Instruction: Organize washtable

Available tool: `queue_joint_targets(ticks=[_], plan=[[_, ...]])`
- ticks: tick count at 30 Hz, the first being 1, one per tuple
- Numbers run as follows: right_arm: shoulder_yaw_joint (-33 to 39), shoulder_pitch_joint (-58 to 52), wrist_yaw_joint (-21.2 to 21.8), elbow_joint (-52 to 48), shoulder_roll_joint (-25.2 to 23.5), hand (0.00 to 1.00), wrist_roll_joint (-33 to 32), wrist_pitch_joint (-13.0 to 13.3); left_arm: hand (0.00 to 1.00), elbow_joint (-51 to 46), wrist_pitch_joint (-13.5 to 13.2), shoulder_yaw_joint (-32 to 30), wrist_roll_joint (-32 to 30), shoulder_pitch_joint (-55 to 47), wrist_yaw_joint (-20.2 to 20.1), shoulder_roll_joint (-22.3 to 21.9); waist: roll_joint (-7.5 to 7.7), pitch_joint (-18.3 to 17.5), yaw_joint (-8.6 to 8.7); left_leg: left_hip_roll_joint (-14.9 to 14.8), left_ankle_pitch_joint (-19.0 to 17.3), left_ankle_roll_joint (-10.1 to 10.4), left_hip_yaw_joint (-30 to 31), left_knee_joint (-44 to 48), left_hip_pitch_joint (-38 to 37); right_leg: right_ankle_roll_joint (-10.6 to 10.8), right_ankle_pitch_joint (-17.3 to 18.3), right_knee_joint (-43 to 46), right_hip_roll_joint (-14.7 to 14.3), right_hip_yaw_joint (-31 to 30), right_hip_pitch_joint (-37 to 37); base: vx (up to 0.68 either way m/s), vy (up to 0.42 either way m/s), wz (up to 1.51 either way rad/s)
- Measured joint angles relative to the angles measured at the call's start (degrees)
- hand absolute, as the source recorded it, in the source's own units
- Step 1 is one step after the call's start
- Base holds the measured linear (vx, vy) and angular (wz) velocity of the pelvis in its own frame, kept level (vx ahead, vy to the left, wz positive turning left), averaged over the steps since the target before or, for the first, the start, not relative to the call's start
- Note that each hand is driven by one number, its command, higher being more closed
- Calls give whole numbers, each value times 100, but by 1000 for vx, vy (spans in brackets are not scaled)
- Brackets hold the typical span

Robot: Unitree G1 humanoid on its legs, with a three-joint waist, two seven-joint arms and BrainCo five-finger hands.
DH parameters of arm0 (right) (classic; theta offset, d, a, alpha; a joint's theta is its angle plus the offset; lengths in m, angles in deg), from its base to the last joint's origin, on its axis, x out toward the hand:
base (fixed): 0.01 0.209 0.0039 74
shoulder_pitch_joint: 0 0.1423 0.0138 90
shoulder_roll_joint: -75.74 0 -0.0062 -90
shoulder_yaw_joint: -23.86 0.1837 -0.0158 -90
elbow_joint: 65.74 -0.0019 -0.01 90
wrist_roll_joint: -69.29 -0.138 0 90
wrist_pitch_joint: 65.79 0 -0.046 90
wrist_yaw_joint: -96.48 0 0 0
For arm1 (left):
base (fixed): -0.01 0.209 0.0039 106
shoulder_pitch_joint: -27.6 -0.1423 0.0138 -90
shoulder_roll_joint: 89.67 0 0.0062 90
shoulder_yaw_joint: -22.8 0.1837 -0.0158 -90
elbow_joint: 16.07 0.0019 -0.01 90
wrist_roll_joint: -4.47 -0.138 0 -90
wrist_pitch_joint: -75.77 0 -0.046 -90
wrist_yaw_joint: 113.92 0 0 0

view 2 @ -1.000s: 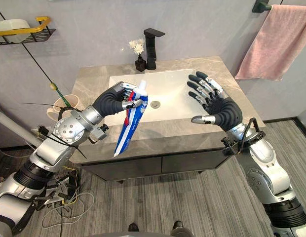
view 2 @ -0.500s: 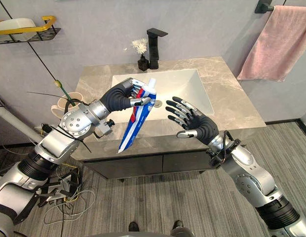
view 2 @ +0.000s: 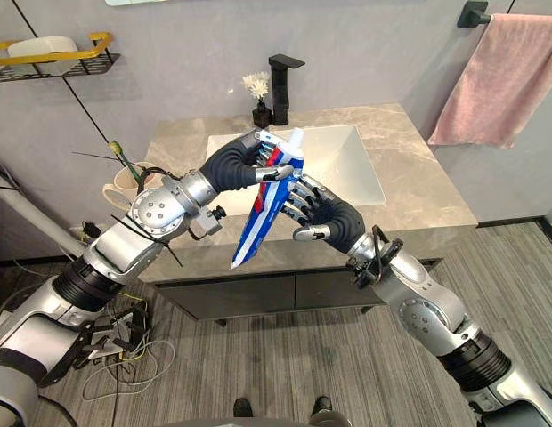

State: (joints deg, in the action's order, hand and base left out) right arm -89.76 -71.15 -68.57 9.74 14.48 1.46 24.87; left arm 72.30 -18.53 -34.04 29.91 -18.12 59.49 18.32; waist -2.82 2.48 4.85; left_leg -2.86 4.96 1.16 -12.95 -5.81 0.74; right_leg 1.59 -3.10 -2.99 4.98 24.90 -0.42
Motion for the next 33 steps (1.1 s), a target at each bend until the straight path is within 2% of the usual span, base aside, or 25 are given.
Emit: queue_joint_targets(ticks=[5,14,17,24,33], plan=[[-186,156,-39,20,-23,0,-134,0,100,97,1,4,43,72,96,-13,-82,-67,-72,-2,60,29,16,-2,44,-19,-47,-34,-12,6,20,2,12,0],[-195,202,-135,33,-168,0,-208,-4,100,107,0,5,45,80,193,-32,-74,-98,-92,-14,149,18,37,-6,91,-53,-137,-143,-30,17,17,-2,8,0],[-204,204,-150,34,-182,0,-266,-9,100,137,-3,12,45,79,194,-71,-43,-207,-94,-14,168,28,38,-6,128,-50,-196,-238,-42,17,18,6,21,0],[-238,229,-159,33,-215,0,-436,-119,100,255,-20,53,46,79,202,-86,-19,-240,-113,-20,194,36,48,-7,129,-41,-199,-238,-56,16,18,4,14,0],[-453,577,-238,181,64,0,-579,-232,100,516,-68,228,49,243,297,-44,12,-259,-145,-24,198,40,55,-6,185,-72,-238,-254,-67,13,62,16,12,0]])
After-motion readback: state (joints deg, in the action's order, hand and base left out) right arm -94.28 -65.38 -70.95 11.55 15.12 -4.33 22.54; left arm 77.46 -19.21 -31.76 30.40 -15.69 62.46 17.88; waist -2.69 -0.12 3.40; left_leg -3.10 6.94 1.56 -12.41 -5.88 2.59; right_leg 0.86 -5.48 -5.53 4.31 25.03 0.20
